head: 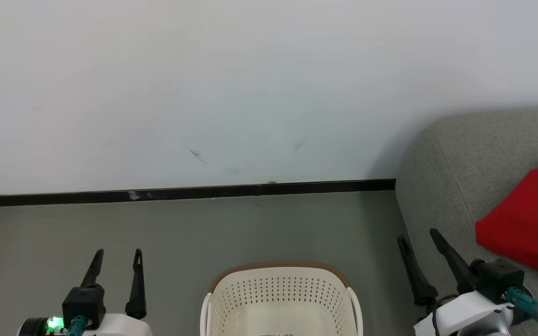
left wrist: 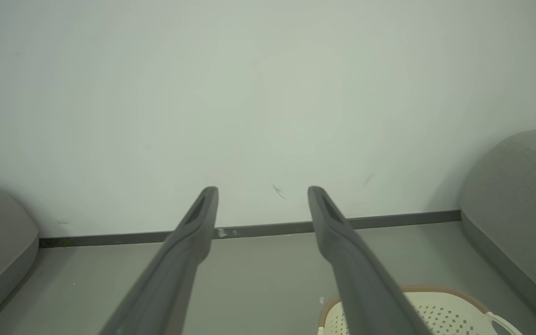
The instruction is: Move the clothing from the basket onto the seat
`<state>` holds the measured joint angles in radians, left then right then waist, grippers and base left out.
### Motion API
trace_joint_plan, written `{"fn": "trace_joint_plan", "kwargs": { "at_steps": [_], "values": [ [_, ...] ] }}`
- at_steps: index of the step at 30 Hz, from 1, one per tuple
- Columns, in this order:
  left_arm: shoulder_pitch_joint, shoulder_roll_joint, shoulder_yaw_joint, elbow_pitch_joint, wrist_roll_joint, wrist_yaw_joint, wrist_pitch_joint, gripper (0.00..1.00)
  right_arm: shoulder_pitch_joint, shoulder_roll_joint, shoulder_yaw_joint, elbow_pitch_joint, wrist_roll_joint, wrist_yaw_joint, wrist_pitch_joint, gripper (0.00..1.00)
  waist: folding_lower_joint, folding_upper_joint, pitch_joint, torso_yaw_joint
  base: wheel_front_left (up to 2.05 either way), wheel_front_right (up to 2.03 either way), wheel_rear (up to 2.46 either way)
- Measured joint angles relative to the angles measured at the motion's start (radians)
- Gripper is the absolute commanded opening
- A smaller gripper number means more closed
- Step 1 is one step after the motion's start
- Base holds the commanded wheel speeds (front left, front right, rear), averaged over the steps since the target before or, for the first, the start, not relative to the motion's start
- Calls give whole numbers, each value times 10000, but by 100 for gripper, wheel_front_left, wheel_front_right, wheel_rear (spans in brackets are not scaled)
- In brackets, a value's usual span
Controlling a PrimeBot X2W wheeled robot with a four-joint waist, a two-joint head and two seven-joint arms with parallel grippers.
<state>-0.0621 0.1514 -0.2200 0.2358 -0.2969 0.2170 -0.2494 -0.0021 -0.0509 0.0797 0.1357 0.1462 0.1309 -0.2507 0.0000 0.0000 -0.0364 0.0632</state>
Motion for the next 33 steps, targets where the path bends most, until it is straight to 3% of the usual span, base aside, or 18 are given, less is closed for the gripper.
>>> {"fn": "trace_joint_plan", "kwargs": {
  "at_steps": [27, 28, 33],
  "values": [
    [-335, -29, -67, 355, 31, -125, 0, 100, 42, 69, -81, -27, -61, 0, 0, 100, 0, 0, 166, 21, 0, 0, 0],
    [-337, -31, -71, 366, 31, -174, 0, 0, 42, 71, -81, -25, -59, 0, 0, 0, 0, 0, 173, 13, 0, 0, 0],
    [34, -280, -151, 700, -50, -176, 29, 0, 372, 146, -4, 336, -42, 0, 38, 0, 0, 0, 179, 11, 0, 0, 0]
  ]
}}
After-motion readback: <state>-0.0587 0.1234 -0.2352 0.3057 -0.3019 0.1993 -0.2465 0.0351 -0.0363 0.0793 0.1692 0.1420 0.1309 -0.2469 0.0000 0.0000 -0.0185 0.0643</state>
